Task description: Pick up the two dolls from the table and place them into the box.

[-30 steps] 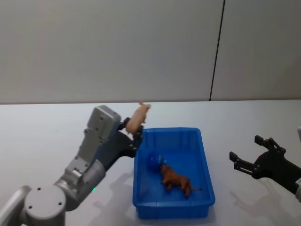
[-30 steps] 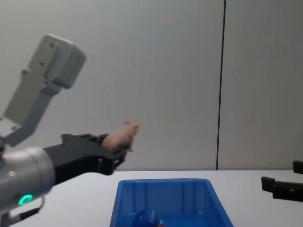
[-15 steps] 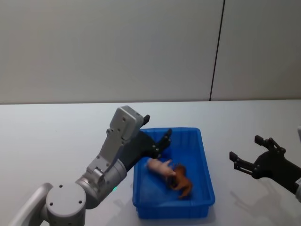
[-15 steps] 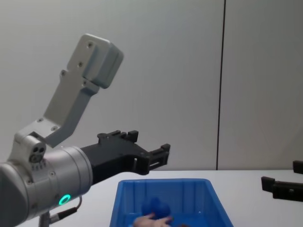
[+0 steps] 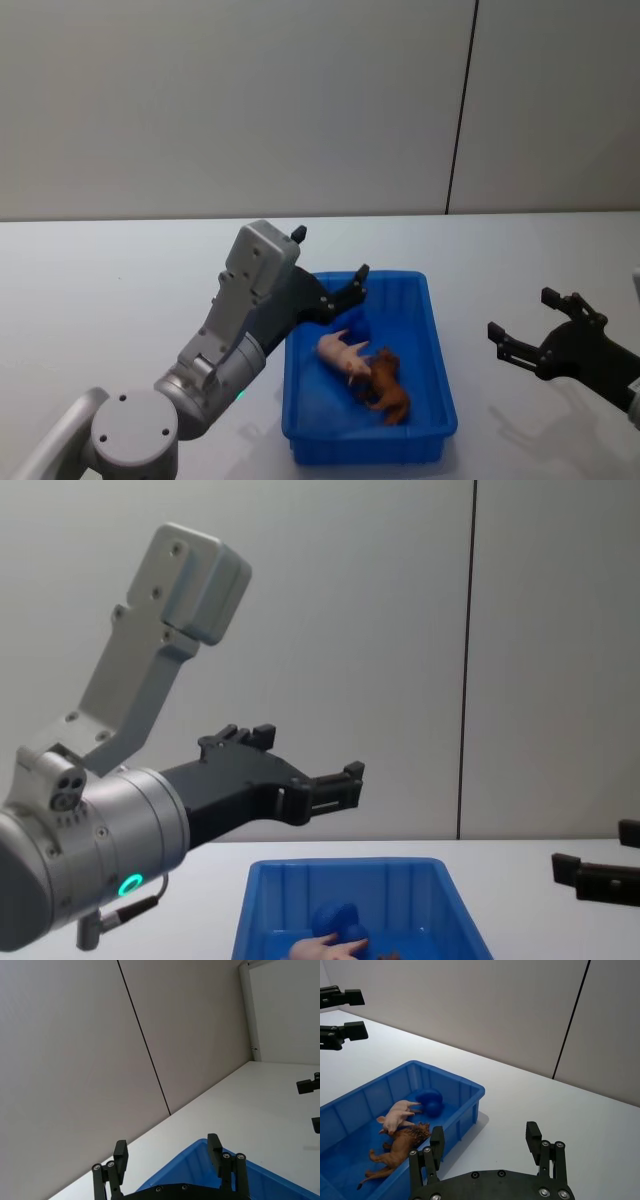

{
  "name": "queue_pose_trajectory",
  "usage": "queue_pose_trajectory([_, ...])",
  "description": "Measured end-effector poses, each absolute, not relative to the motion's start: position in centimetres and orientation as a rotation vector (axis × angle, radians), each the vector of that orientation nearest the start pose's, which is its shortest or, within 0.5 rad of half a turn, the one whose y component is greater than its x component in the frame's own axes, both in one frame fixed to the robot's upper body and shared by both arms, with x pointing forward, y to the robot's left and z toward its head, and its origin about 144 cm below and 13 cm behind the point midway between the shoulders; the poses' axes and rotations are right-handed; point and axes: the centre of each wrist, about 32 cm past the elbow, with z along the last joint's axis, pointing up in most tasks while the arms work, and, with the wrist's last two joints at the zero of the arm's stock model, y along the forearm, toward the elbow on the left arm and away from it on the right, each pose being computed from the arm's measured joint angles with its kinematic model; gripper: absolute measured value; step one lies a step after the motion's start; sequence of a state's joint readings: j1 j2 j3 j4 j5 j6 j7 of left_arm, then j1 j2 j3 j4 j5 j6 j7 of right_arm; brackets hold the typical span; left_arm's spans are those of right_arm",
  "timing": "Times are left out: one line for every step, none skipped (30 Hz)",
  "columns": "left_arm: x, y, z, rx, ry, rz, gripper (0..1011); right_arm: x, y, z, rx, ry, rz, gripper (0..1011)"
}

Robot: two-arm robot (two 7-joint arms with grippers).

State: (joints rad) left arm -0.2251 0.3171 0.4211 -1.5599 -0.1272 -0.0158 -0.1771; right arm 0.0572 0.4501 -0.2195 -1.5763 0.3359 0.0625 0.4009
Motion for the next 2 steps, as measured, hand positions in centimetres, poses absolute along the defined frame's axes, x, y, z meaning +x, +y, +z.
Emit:
queue_pose_trajectory([49.65,19.42,118.75,0.094,-0.262,1.0,1001,46.81,-29.23,116.06,-0.157,0.001,-0.97,1001])
queue_pose_trajectory([49.62,19.45,118.78,0.091,-0.266,1.002,1001,46.81,-29.24,116.06,-0.157,0.001,-0.97,1001])
